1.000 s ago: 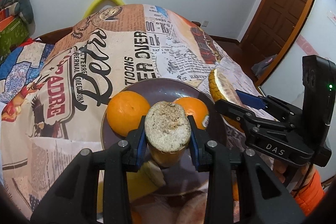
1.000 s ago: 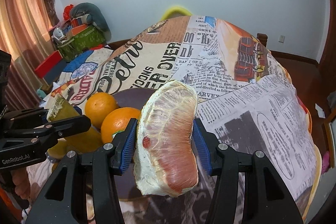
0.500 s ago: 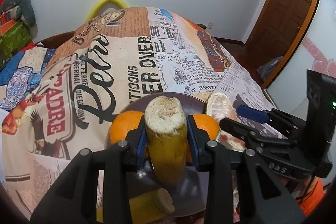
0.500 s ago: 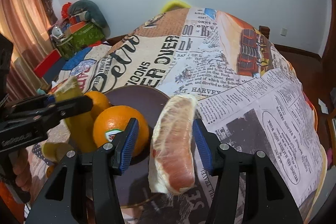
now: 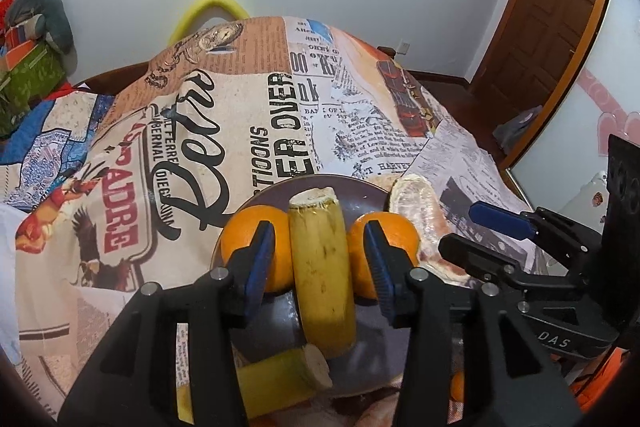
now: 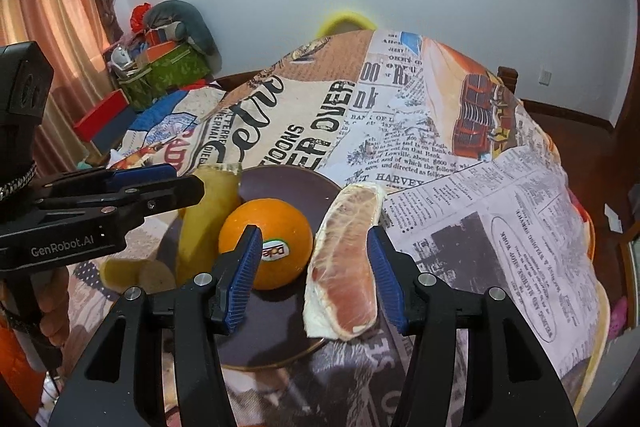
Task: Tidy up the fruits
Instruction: 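Set the yellow stick between the oranges while the right tool drops the pomelo segment on the plate, then grasp a second pomelo segment with the right tool while the left tool reaches a small tangerine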
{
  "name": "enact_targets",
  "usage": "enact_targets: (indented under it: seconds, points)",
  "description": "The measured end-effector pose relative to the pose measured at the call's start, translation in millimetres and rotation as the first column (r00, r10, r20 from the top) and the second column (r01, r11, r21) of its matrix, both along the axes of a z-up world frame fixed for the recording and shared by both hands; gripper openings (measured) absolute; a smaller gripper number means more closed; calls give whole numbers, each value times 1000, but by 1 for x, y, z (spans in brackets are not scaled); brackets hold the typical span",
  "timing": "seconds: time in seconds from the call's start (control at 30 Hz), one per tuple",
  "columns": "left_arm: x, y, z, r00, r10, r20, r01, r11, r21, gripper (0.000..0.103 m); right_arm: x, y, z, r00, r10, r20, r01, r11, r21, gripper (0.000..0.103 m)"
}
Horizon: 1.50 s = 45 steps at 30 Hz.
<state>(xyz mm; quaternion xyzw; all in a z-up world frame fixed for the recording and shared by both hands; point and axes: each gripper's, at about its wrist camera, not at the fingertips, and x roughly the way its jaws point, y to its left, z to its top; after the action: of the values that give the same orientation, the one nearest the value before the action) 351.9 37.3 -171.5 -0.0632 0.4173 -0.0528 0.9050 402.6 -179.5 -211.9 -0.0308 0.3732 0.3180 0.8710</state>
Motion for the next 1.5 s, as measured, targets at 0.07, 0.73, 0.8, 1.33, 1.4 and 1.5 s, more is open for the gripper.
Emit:
enact_targets:
  seconds: [0.07, 0.73, 0.8, 1.33, 1.4, 1.5]
  points:
    - [-7, 0, 7, 1000, 0, 9, 0, 1000, 3, 46, -5, -1, 5, 1000, 0, 14, 0, 1000, -5, 51]
    - [-115, 17, 37, 999, 20, 44, -23, 997, 75, 54, -85, -2, 29, 997, 35, 64, -34, 999, -15, 52]
    - [-127, 20, 37, 999, 20, 45, -23, 997, 76, 54, -92, 0, 28, 998, 41, 56, -40, 999, -12, 52]
    - [-189, 38, 10, 1000, 19, 6, -20, 996, 85, 55, -128, 37, -17, 996, 71, -53, -73, 996, -42, 62]
    - [-192, 41, 5, 1000, 24, 0, -24, 996, 86, 55, -130, 42, -23, 995, 72, -65, -75, 996, -54, 63]
    - [-193, 46, -4, 999, 34, -12, -33, 996, 85, 55, -128, 50, -34, 993, 73, -95, -79, 994, -70, 63]
